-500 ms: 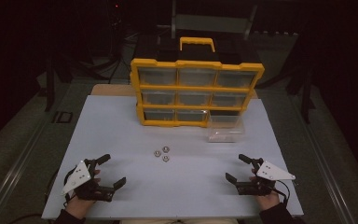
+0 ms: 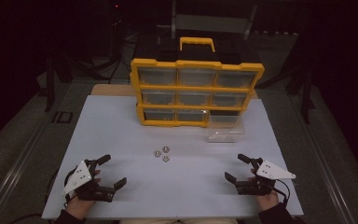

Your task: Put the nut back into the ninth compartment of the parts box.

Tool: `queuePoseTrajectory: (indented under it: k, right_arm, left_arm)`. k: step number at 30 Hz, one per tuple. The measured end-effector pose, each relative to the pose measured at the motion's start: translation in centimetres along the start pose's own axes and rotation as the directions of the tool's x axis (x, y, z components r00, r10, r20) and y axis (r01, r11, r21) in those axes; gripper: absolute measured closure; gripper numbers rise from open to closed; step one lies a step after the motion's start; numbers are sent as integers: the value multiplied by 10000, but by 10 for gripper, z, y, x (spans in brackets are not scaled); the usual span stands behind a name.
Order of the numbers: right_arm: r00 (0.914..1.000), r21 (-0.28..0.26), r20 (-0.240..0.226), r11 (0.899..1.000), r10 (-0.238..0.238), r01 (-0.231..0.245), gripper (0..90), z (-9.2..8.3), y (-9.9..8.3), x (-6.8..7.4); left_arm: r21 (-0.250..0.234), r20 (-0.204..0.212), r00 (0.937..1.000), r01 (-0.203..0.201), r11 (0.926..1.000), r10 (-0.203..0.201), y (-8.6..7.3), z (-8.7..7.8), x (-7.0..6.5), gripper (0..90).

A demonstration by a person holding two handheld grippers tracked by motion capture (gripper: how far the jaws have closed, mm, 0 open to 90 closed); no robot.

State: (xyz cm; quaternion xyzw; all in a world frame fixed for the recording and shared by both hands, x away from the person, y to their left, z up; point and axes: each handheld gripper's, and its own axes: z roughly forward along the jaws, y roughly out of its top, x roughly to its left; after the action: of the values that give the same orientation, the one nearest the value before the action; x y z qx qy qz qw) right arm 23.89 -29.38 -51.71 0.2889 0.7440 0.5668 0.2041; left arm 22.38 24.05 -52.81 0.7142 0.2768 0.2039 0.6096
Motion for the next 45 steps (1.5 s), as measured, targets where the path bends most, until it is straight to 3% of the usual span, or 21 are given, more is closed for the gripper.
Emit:
queuePoseTrajectory:
  k: [5,9,17,24,29,34,36,45]
  right_arm:
    - [9994,-49,218,9996,273,-272,132,-1,14,-1]
    - [9997,-123,180,9998,159,-157,138,-1,33,-1]
    - [9986,2,-510,9999,-129,129,137,18,72,-6]
    - [9951,-82,-916,9993,-372,366,136,37,90,-7]
    - [9844,-7,-1711,9992,-403,407,129,62,103,-2]
    - [9736,450,-2214,9967,-559,675,140,85,108,5]
    - [9703,583,-2331,9951,-643,799,140,95,108,8]
    - [9495,1067,-3131,9926,-219,580,136,134,96,19]
  left_arm:
    - [12,7,10000,6,10000,-6,0,0,0,0]
    - [-2,-12,10000,7,10000,-7,0,1,0,0]
    - [42,31,10000,-95,9999,95,1,0,-2,0]
    - [-7,35,10000,-83,10000,83,2,-1,-2,0]
    - [7,56,9999,-148,9999,148,2,-1,-3,0]
    - [45,84,9998,-174,9998,174,2,-1,-4,0]
    - [55,84,9998,-188,9998,188,3,-1,-4,0]
    - [55,127,9997,-218,9997,217,2,-2,-5,0]
